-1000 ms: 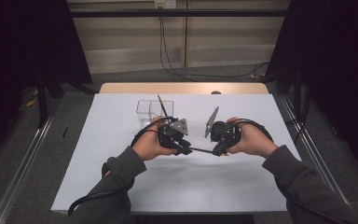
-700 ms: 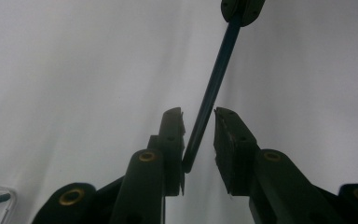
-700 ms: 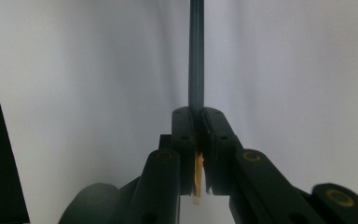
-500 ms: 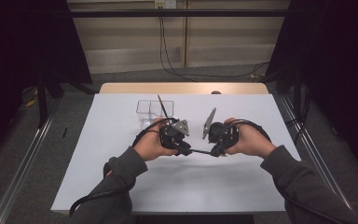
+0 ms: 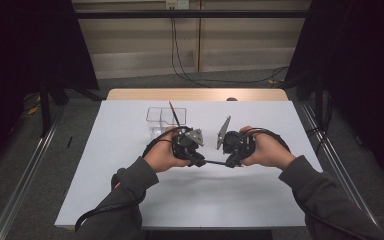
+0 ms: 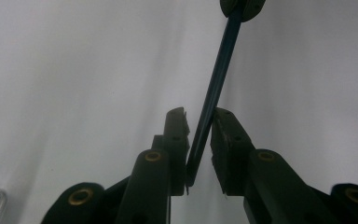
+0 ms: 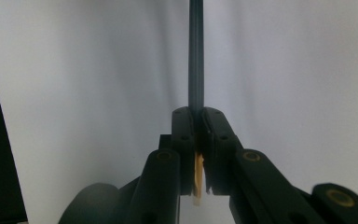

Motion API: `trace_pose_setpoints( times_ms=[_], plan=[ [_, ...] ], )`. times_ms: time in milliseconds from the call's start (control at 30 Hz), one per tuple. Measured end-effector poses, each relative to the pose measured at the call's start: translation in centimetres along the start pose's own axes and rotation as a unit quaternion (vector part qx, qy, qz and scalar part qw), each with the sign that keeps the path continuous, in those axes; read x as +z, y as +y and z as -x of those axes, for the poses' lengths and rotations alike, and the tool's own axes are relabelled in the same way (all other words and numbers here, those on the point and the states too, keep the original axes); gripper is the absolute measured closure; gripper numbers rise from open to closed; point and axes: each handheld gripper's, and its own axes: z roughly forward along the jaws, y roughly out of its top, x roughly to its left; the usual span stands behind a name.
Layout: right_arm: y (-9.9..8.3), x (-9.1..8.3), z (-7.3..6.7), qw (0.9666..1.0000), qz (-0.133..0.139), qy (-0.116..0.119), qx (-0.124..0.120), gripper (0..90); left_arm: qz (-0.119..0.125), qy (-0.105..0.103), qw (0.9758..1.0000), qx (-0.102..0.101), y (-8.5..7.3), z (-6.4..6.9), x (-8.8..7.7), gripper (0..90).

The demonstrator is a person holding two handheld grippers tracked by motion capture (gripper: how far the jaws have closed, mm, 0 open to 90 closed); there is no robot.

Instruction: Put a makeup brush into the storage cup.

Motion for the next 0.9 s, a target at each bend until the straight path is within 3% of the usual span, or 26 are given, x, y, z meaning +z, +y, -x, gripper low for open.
trace_pose_setpoints(
  times_ms=[167,333,367,400,533,633,700,833,900],
  plan=[
    [0.17,-0.03,0.01,1.0,0.0,-0.005,-0.006,84.9,-0.007,0.003,1.0,0.0,0.0,0.07,-0.11,78.3],
    [0.27,-0.08,-0.05,0.9998,0.002,-0.005,-0.019,84.8,-0.007,-0.015,0.9998,-0.005,-0.23,0.01,-0.17,80.0],
    [0.32,-0.06,0.0,0.9994,0.003,-0.006,-0.033,84.7,-0.009,-0.019,0.9998,-0.005,-0.29,0.05,-0.16,80.6],
    [0.35,-0.06,-0.18,0.9996,0.002,-0.005,-0.029,84.7,-0.013,-0.025,0.9996,-0.004,-0.32,0.03,-0.16,80.8],
    [0.58,0.08,-0.12,0.9986,-0.001,-0.004,-0.053,84.6,-0.015,-0.029,0.9995,-0.005,-0.47,0.09,-0.04,82.0],
    [0.75,-0.03,-0.21,0.9989,-0.004,-0.008,-0.046,84.2,-0.02,-0.026,0.9995,-0.004,-0.53,0.13,0.06,82.8],
    [0.84,-0.11,-0.09,0.9984,0.001,-0.012,-0.055,83.3,-0.031,-0.043,0.9986,-0.002,-0.49,0.1,0.0,83.9],
    [0.7,-0.27,0.21,0.9984,0.014,-0.022,-0.051,80.9,-0.017,-0.029,0.9994,-0.002,-0.62,0.37,-0.03,85.5],
    [0.59,-0.31,0.26,0.9989,0.016,-0.027,-0.035,77.6,-0.015,-0.027,0.9995,-0.006,-0.69,0.28,-0.24,85.7]
  ],
)
